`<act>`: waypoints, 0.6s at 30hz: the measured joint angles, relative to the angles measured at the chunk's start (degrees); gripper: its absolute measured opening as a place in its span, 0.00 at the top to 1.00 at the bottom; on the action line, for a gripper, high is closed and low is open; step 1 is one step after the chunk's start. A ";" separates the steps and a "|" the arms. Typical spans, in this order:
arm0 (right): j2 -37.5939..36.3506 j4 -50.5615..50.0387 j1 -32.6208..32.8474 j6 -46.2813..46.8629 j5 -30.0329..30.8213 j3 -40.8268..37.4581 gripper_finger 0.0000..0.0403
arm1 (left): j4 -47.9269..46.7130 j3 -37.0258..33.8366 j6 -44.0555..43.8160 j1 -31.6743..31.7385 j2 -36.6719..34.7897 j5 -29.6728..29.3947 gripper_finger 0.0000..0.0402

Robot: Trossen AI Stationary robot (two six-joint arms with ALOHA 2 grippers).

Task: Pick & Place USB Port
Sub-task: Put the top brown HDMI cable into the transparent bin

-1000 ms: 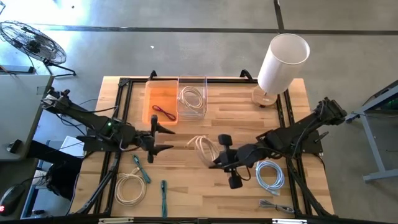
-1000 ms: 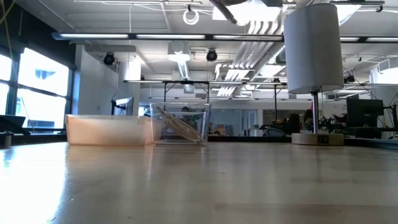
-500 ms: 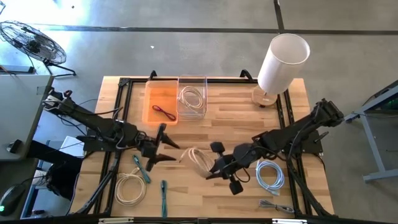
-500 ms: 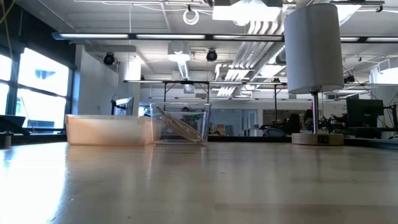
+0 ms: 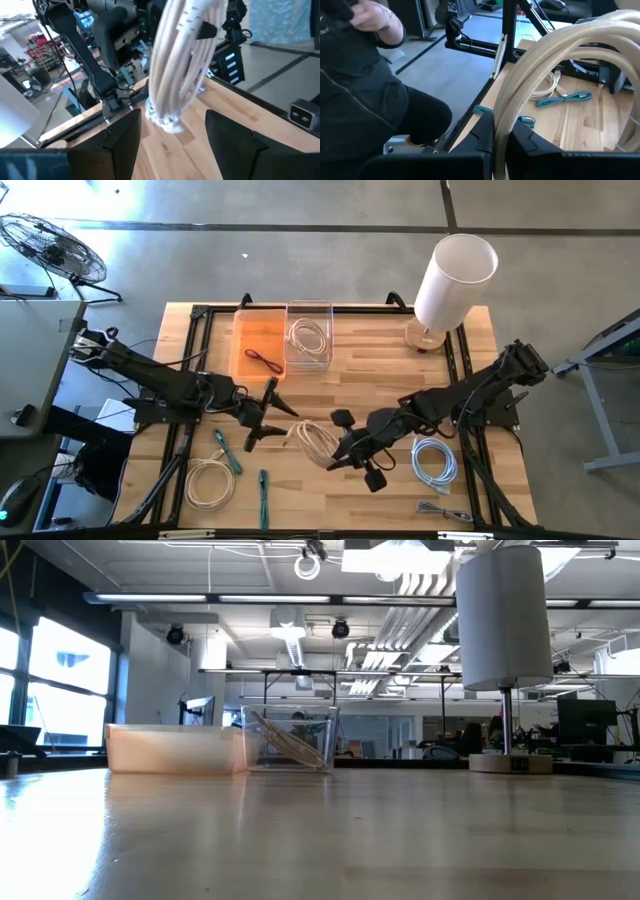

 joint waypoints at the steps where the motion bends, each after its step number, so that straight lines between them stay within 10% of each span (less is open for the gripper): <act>1: 0.16 -0.16 -0.18 -0.04 -0.48 0.00 0.98 | 1.06 0.00 0.00 0.02 0.78 0.10 0.47; 18: 1.45 0.05 -1.26 -0.34 -1.30 0.00 0.97 | 10.80 0.02 -1.23 3.96 7.68 3.57 0.57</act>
